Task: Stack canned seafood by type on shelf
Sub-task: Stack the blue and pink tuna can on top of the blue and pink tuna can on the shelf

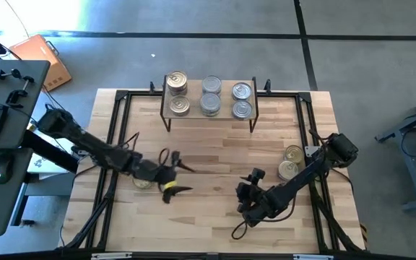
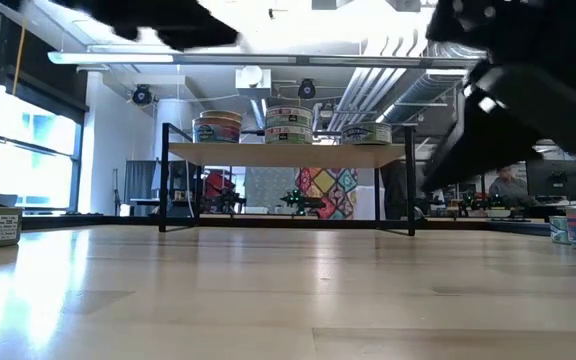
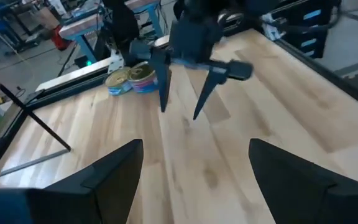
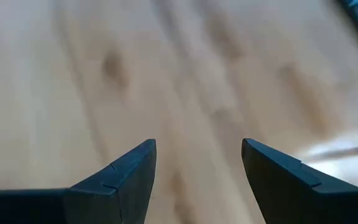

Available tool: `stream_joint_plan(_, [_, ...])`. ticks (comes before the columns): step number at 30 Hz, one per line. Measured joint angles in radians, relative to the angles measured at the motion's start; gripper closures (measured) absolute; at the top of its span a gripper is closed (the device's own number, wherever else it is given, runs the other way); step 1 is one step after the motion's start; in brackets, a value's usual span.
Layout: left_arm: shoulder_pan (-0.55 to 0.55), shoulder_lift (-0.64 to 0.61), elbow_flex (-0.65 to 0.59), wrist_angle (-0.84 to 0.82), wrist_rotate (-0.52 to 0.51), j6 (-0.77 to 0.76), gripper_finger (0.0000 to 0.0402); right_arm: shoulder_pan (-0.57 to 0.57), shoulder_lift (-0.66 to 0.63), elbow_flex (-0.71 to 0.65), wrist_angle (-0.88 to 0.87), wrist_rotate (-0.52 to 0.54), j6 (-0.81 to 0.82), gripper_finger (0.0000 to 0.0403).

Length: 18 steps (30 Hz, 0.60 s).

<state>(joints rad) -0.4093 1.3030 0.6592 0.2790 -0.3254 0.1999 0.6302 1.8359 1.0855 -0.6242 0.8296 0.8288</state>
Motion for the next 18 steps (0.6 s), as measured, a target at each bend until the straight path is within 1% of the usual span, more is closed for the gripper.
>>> stream_joint_plan(4, [-0.126, -0.101, -0.013, -0.104, -0.109, -0.062, 0.0117, -0.030, -0.003, -0.087, 0.084, -0.153, -0.044, 0.0172])
stream_joint_plan(7, [-0.217, -0.170, -0.048, -0.152, -0.201, -0.097, 0.0118, -0.055, -0.008, -0.144, 0.140, -0.198, -0.046, 0.0172])
stream_joint_plan(10, [-0.288, -0.225, -0.115, -0.137, -0.311, -0.151, 0.0118, -0.078, -0.028, -0.165, 0.153, -0.234, -0.064, 0.0172])
stream_joint_plan(12, [-0.313, -0.244, -0.169, -0.114, -0.357, -0.224, 0.0117, -0.089, -0.051, -0.163, 0.123, -0.259, -0.090, 0.0172])
stream_joint_plan(14, [-0.327, -0.253, -0.220, -0.086, -0.373, -0.300, 0.0118, -0.100, -0.086, -0.152, 0.066, -0.265, -0.126, 0.0172])
stream_joint_plan(16, [-0.339, -0.255, -0.258, -0.067, -0.390, -0.375, 0.0118, -0.105, -0.139, -0.130, 0.035, -0.281, -0.140, 0.0172])
stream_joint_plan(18, [-0.346, -0.255, -0.285, -0.073, -0.421, -0.432, 0.0118, -0.112, -0.198, -0.116, -0.046, -0.316, -0.129, 0.0172])
